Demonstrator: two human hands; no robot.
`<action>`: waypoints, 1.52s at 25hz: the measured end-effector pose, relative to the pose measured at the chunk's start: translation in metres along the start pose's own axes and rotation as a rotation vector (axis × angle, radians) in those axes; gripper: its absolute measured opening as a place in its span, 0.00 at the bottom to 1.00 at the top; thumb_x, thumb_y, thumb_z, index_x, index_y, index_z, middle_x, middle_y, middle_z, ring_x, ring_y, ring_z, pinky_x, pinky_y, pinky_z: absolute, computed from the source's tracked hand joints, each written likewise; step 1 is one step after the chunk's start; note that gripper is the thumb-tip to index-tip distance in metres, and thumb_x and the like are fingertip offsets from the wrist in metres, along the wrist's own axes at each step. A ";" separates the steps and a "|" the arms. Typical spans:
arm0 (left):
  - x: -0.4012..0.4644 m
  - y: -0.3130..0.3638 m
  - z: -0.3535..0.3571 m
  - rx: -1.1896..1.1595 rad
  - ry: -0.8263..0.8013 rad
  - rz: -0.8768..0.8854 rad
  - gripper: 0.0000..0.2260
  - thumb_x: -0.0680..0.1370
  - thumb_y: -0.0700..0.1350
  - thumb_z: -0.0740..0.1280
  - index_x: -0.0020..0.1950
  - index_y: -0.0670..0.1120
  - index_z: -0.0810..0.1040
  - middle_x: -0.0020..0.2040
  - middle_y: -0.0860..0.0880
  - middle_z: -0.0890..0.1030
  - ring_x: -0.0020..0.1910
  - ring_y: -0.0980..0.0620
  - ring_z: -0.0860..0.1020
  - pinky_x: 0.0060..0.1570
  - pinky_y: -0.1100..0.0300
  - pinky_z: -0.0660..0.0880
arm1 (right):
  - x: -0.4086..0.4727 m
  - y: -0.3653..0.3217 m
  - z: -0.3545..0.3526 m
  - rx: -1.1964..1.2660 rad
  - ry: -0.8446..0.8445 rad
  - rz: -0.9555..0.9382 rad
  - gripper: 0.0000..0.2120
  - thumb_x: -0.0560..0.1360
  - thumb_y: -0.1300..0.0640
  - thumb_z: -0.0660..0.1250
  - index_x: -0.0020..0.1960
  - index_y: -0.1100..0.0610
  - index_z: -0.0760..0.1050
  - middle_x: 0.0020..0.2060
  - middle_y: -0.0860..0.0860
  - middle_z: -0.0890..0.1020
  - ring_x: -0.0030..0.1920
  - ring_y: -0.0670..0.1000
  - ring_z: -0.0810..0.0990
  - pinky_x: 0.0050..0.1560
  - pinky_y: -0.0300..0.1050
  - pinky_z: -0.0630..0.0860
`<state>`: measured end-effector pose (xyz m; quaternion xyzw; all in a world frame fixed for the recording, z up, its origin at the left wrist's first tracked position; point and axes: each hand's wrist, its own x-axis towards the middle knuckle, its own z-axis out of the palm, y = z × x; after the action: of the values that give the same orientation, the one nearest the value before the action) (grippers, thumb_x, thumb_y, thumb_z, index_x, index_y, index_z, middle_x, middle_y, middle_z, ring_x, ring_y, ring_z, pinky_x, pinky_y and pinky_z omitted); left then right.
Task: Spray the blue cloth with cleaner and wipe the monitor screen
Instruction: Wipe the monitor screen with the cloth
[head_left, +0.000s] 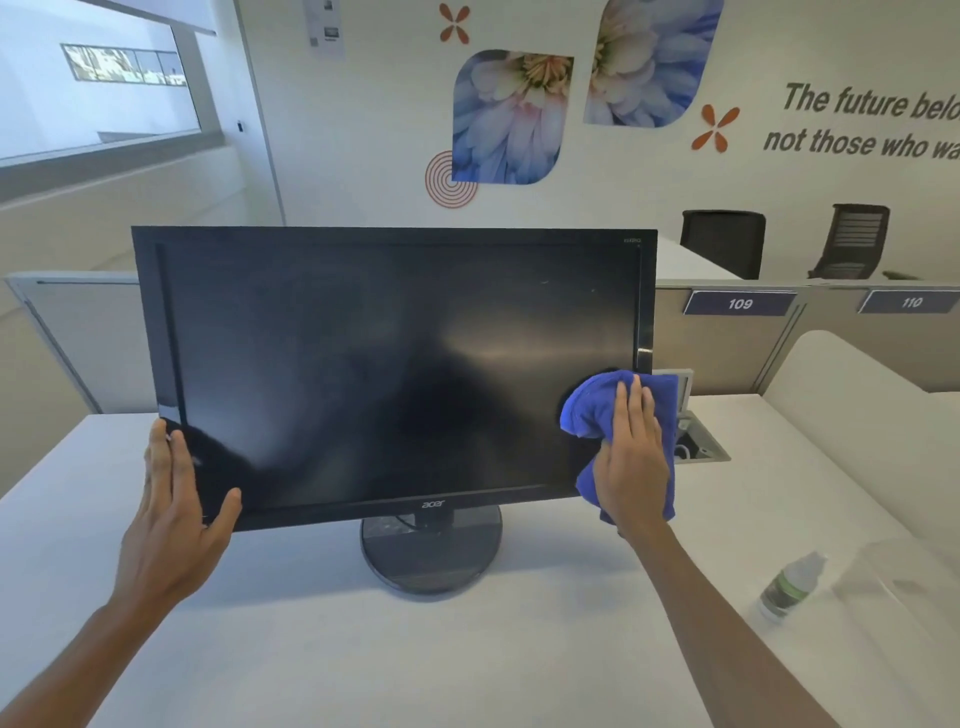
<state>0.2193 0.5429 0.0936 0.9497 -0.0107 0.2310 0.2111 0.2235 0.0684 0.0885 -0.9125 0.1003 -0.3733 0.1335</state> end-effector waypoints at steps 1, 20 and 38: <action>0.000 0.000 -0.001 -0.001 -0.007 -0.007 0.38 0.76 0.49 0.63 0.79 0.42 0.45 0.80 0.50 0.43 0.77 0.40 0.54 0.47 0.35 0.77 | 0.006 -0.003 -0.001 0.004 0.008 0.006 0.28 0.77 0.70 0.60 0.76 0.64 0.61 0.75 0.59 0.66 0.75 0.60 0.64 0.65 0.59 0.74; -0.014 -0.004 -0.005 -0.233 0.015 -0.014 0.37 0.75 0.29 0.60 0.79 0.46 0.47 0.80 0.57 0.42 0.70 0.40 0.67 0.42 0.57 0.69 | -0.098 -0.058 0.013 -0.058 -0.064 0.061 0.19 0.67 0.70 0.73 0.58 0.61 0.80 0.61 0.60 0.78 0.55 0.64 0.79 0.50 0.57 0.78; -0.012 -0.052 -0.026 -0.219 -0.265 0.110 0.45 0.71 0.28 0.62 0.78 0.51 0.40 0.78 0.59 0.36 0.35 0.53 0.75 0.29 0.67 0.71 | -0.141 -0.306 0.062 0.071 -0.329 -0.511 0.22 0.66 0.53 0.74 0.59 0.47 0.77 0.64 0.50 0.76 0.64 0.54 0.70 0.59 0.55 0.75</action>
<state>0.2034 0.5999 0.0887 0.9412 -0.1151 0.1126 0.2971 0.1943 0.4075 0.0515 -0.9512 -0.1688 -0.2452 0.0815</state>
